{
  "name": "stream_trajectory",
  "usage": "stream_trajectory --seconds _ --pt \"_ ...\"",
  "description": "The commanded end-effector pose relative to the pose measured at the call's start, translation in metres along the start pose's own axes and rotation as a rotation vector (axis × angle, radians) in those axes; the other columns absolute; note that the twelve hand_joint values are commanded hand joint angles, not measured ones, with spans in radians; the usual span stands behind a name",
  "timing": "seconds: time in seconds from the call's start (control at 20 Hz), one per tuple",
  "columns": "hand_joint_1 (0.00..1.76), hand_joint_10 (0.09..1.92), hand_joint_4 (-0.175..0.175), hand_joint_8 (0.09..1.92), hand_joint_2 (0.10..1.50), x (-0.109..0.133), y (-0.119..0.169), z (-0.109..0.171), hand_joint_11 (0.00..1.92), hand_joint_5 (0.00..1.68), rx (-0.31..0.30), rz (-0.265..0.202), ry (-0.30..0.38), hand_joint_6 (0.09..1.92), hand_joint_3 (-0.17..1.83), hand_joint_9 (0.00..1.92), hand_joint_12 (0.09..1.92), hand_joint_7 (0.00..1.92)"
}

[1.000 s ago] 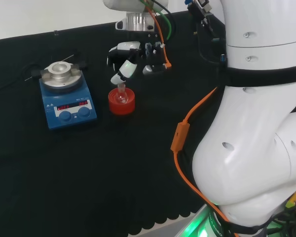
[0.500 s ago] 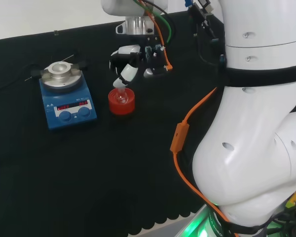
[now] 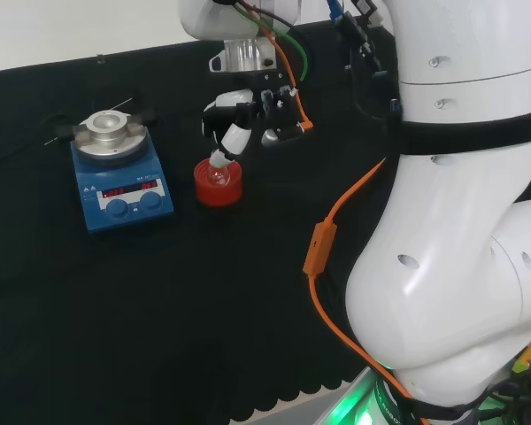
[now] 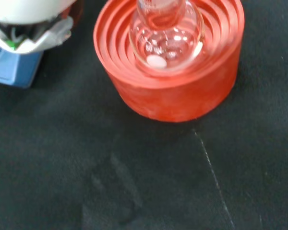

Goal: Pick up the round-bottom flask.

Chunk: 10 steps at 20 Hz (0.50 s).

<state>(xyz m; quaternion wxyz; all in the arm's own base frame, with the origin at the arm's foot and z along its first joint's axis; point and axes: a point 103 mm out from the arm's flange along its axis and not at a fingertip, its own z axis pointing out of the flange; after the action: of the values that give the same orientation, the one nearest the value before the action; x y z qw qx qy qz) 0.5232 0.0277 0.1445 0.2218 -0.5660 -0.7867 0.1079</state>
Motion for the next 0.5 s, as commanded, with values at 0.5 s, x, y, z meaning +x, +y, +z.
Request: stream_trajectory --seconds 0.5 --pt "0.81 0.98 -0.167 0.99 0.36 0.0065 0.003 0.0078 0.34 0.24 0.041 -0.008 -0.047 0.94 0.83 0.54 1.46 0.5"
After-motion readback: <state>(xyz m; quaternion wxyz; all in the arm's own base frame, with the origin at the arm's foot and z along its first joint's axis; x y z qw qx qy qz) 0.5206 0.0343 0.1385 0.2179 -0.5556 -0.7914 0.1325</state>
